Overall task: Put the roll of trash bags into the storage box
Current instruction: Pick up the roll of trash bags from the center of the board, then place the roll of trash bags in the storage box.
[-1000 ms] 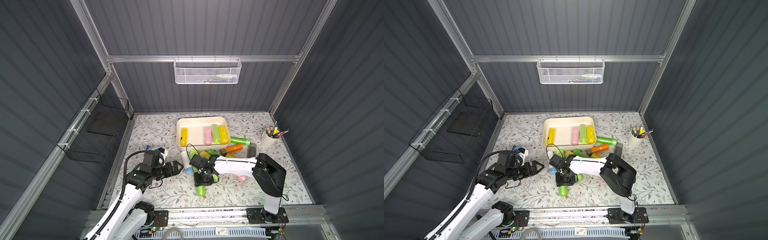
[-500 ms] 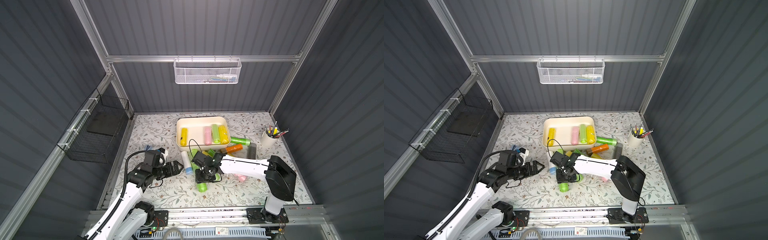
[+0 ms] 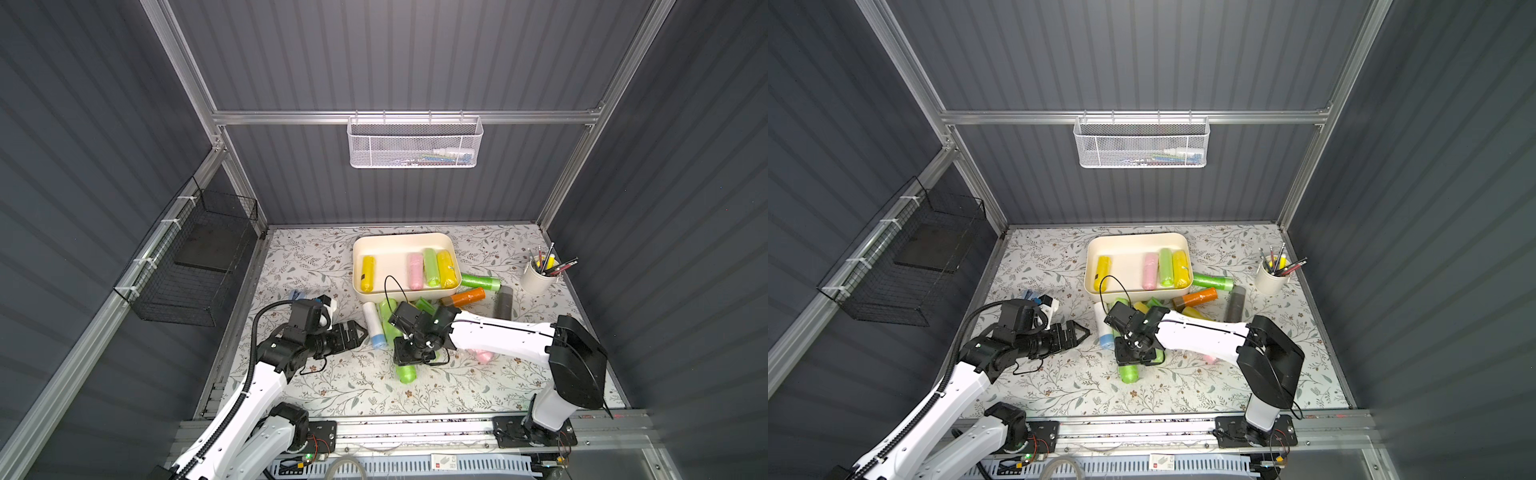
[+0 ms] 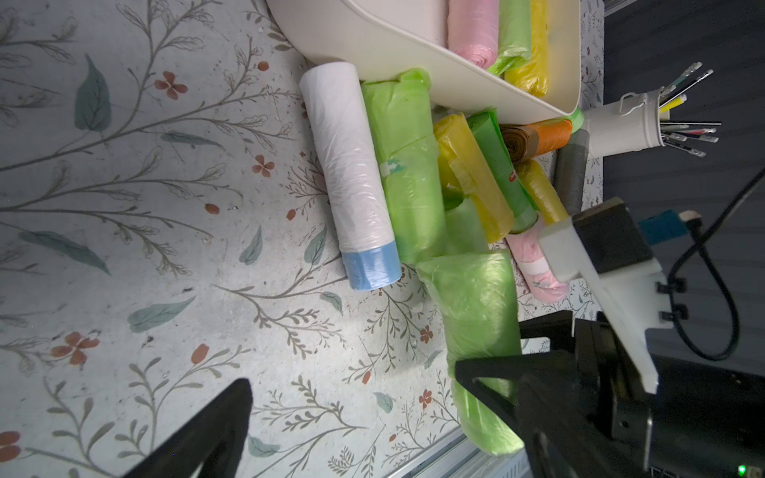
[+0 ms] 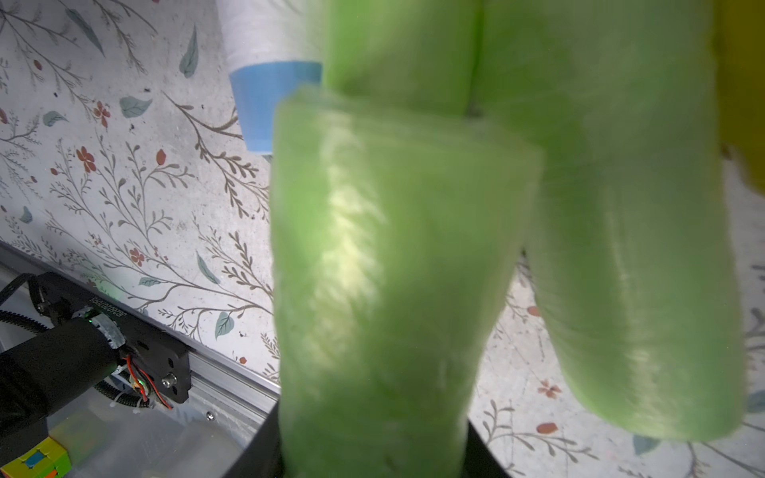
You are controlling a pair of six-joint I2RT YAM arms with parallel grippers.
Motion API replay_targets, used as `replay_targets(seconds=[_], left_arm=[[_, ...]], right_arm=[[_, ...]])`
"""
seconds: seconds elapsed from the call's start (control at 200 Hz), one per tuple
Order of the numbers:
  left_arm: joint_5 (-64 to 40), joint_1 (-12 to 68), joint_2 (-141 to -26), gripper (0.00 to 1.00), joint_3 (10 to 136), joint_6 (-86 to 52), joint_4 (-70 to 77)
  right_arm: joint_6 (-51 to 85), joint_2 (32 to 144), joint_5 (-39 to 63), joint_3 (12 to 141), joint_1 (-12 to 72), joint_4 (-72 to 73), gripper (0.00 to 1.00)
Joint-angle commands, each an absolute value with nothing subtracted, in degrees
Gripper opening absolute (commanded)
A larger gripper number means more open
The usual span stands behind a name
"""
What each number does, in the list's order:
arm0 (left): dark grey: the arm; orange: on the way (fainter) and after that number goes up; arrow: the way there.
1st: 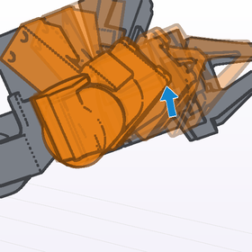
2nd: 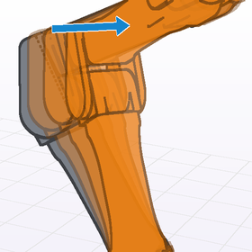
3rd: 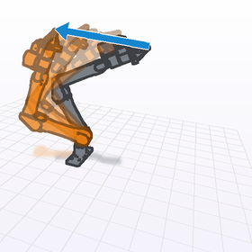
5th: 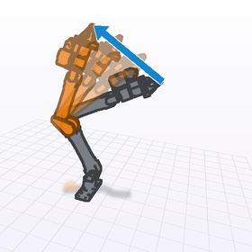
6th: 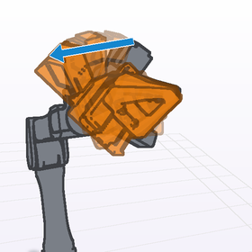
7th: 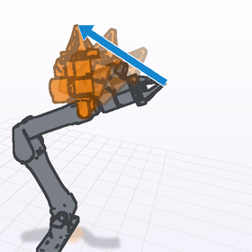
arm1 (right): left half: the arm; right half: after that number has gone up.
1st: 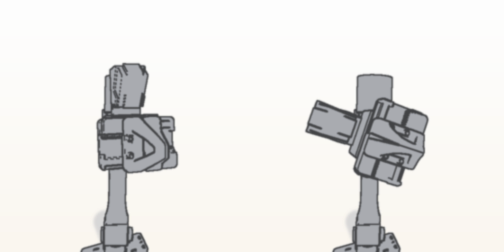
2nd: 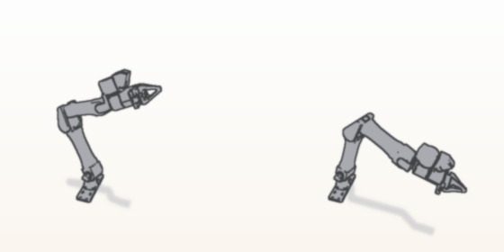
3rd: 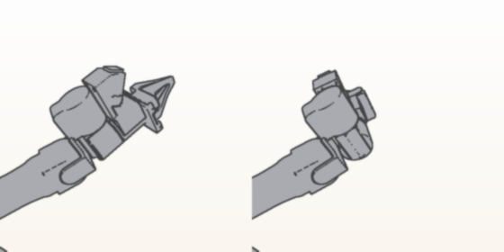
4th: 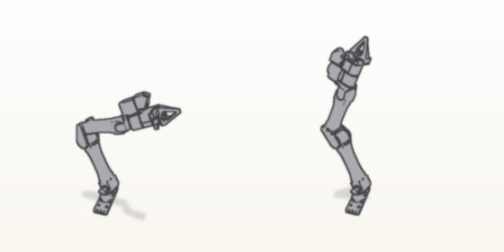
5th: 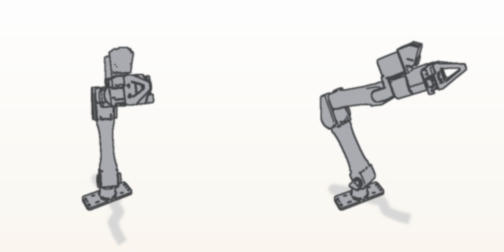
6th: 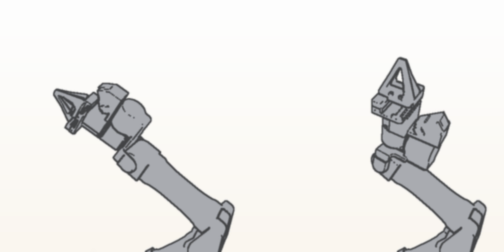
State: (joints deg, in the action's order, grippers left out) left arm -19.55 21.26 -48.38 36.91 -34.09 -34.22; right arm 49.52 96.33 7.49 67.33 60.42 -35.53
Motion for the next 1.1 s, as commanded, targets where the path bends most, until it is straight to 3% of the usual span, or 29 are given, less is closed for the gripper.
replay_targets(seconds=[0.0, 1.096], left_arm=[[-20.38, 20.93, -48.87, 1.0, 38.5, -33.36, -33.59], [-22.67, 20.94, -59.56, 1.0, 49.61, -35.6, -23.54]], right_arm=[[49.92, 94.44, 7.08, 66.29, 60.29, -34.34, 0.39], [46.85, 90.07, 4.13, 70.93, 54.44, -28.1, 0.37]])
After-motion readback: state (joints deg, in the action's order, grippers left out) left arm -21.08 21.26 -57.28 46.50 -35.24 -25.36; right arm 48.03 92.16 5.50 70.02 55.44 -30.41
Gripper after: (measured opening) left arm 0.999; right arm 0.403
